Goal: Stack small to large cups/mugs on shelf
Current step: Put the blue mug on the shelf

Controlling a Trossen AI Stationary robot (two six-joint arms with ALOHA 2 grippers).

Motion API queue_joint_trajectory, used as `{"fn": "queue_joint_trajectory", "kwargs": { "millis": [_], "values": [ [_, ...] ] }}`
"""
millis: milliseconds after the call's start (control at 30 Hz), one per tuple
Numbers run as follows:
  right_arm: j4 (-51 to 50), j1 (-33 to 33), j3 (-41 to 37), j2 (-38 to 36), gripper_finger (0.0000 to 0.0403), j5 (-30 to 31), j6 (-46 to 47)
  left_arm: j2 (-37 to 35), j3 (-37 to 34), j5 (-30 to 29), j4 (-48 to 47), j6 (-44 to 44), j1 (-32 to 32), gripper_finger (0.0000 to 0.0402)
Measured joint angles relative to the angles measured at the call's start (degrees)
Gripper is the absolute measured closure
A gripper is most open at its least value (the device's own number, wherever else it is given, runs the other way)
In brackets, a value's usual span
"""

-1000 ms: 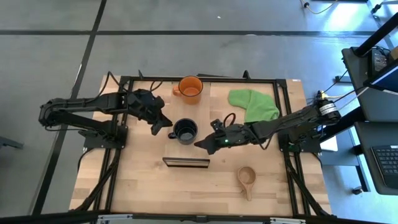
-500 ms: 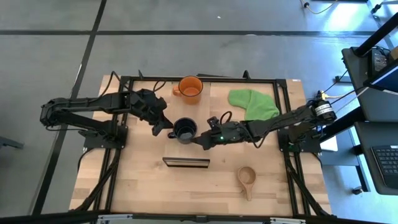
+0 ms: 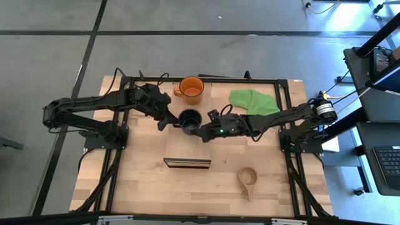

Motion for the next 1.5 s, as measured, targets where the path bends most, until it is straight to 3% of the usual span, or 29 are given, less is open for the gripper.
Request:
{"fn": "queue_joint_trajectory", "kwargs": {
  "millis": [700,1500],
  "values": [
    [0.0,-3.2,0.0,0.0,0.0398,-3.2,-2.6,0.1,0.0,1.6,-0.2,4.4,7.2,0.0336],
    [0.0,-3.4,0.0,0.0,0.0397,-4.9,-2.8,3.3,-0.1,4.3,2.5,5.5,8.2,0.0336]
  ]
}}
